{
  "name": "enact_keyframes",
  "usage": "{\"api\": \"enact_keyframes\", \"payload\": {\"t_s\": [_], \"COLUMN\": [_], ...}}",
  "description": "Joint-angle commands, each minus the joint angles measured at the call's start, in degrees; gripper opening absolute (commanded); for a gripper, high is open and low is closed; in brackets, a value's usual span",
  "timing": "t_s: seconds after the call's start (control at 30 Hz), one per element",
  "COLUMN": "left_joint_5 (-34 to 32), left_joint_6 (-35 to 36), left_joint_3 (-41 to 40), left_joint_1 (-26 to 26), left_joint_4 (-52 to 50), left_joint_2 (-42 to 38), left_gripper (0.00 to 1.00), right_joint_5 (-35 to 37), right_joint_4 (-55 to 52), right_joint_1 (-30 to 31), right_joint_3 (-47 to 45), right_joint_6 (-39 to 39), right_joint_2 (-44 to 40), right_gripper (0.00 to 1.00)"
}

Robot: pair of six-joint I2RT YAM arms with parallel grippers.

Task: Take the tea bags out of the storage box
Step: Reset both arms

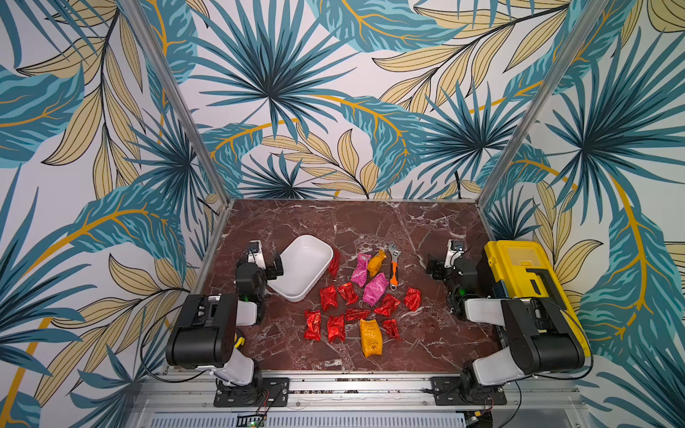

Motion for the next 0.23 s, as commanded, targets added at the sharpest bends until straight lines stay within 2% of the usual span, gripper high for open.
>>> {"api": "enact_keyframes", "payload": {"t_s": [0.0,0.2], "left_joint_5": [1.74,1.92], "left_joint_6": [1.64,1.53], "left_joint_3": [2.06,1.66], "left_joint_1": [-0.29,-0.17], "left_joint_4": [-1.31,-0.68], "left_joint_2": [0.18,0.09], "left_gripper": [1.0,1.0], "right_joint_5": [-0.45,-0.49], "right_joint_4": [1.0,1.12], "right_joint_1": [-0.27,-0.3], "right_joint_3": [0.05,-0.04], "right_joint_6": [0.45,0.41], "right_joint_2": [-0.52,-0.65], "right_gripper": [0.97,0.99]}}
